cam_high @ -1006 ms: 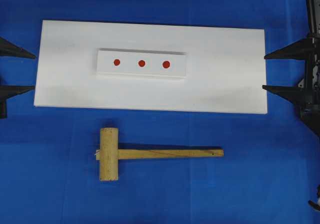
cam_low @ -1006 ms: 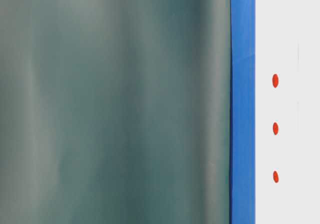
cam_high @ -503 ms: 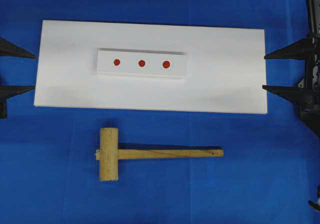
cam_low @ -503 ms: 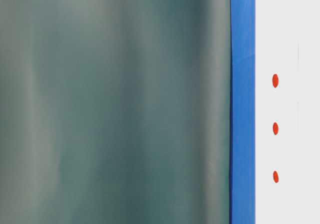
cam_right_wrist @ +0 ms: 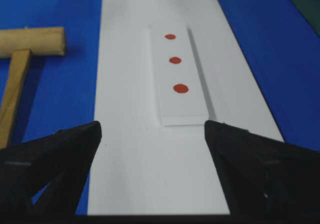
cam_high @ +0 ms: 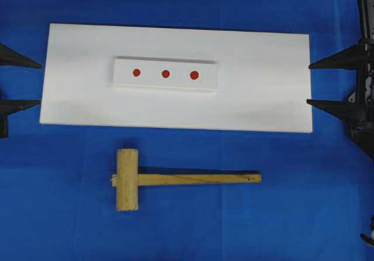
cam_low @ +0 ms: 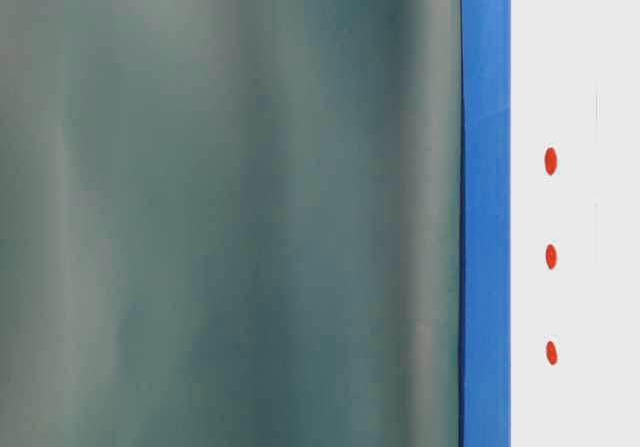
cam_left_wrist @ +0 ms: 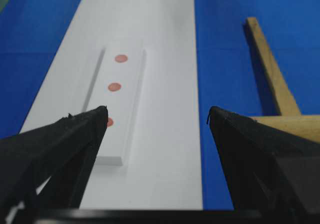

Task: Hit the mark with a hammer.

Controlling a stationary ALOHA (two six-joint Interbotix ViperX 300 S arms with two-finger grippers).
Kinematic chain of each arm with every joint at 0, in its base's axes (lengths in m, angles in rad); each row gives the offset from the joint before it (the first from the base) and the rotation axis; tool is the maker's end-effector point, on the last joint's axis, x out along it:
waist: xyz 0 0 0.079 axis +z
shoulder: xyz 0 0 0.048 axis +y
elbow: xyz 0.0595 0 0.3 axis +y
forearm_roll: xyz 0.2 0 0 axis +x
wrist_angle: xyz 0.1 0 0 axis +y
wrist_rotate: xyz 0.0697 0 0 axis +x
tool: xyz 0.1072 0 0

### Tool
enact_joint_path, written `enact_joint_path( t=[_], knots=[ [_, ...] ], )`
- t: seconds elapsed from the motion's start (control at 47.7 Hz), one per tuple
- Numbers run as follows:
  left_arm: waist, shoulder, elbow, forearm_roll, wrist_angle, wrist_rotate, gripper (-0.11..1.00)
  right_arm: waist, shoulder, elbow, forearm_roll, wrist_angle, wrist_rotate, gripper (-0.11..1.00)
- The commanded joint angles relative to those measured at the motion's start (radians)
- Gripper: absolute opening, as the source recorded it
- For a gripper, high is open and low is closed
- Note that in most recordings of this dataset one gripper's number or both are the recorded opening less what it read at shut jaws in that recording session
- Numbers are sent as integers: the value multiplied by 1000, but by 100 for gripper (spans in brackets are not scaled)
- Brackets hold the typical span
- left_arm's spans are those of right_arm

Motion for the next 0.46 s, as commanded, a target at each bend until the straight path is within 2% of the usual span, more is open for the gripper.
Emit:
enact_joint_path(
  t=[0.0, 0.44],
  knots=[
    [-2, 8, -12, 0, -5, 2, 80, 0, 11, -11, -2, -5, 0, 87],
    [-2, 8, -11, 0, -5, 2, 80, 0, 11, -12, -3, 2, 0, 87]
  ],
)
